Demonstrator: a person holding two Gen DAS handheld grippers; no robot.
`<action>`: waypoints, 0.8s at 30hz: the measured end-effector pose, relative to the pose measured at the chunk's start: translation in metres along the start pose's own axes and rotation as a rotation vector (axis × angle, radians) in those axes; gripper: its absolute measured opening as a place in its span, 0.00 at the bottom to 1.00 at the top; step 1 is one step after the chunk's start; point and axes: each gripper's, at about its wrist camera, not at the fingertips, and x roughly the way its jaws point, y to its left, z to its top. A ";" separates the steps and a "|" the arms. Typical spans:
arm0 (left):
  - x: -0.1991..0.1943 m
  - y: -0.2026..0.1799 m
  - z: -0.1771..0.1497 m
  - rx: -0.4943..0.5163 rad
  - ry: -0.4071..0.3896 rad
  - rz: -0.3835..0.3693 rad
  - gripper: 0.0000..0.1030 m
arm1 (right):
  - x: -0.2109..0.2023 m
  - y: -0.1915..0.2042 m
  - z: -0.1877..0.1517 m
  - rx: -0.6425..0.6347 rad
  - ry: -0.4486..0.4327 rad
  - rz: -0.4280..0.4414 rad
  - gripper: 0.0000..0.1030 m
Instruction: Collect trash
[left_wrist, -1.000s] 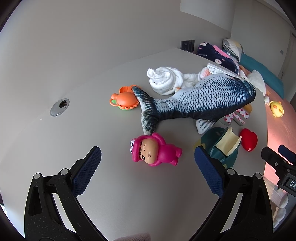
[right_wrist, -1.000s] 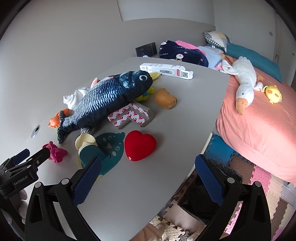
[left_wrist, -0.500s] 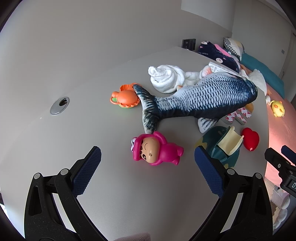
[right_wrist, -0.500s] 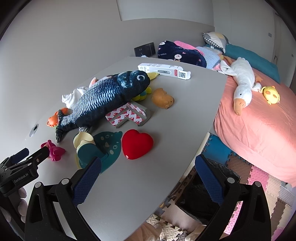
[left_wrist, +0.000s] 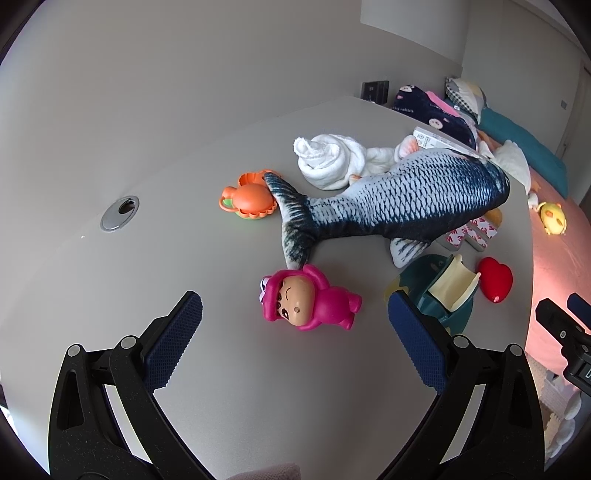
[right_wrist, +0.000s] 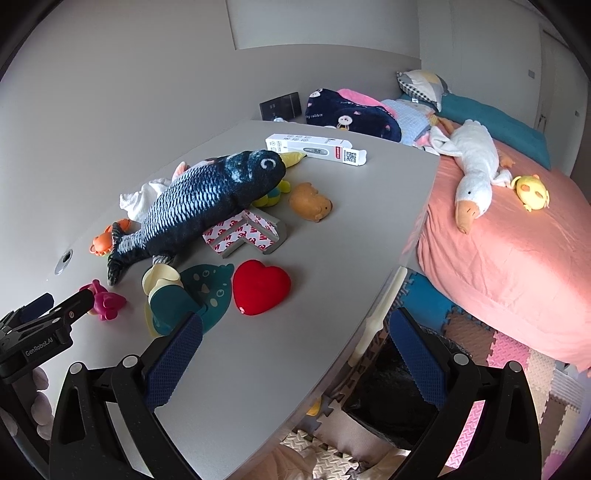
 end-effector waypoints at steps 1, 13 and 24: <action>0.000 0.000 0.000 0.002 -0.003 0.002 0.94 | 0.000 0.000 0.000 0.000 0.002 0.000 0.98; 0.004 0.007 0.002 -0.006 -0.011 0.013 0.94 | 0.014 -0.001 0.010 0.038 -0.010 0.028 0.98; 0.027 0.019 0.001 -0.023 0.010 0.031 0.95 | 0.056 0.013 0.018 -0.027 0.043 0.010 0.94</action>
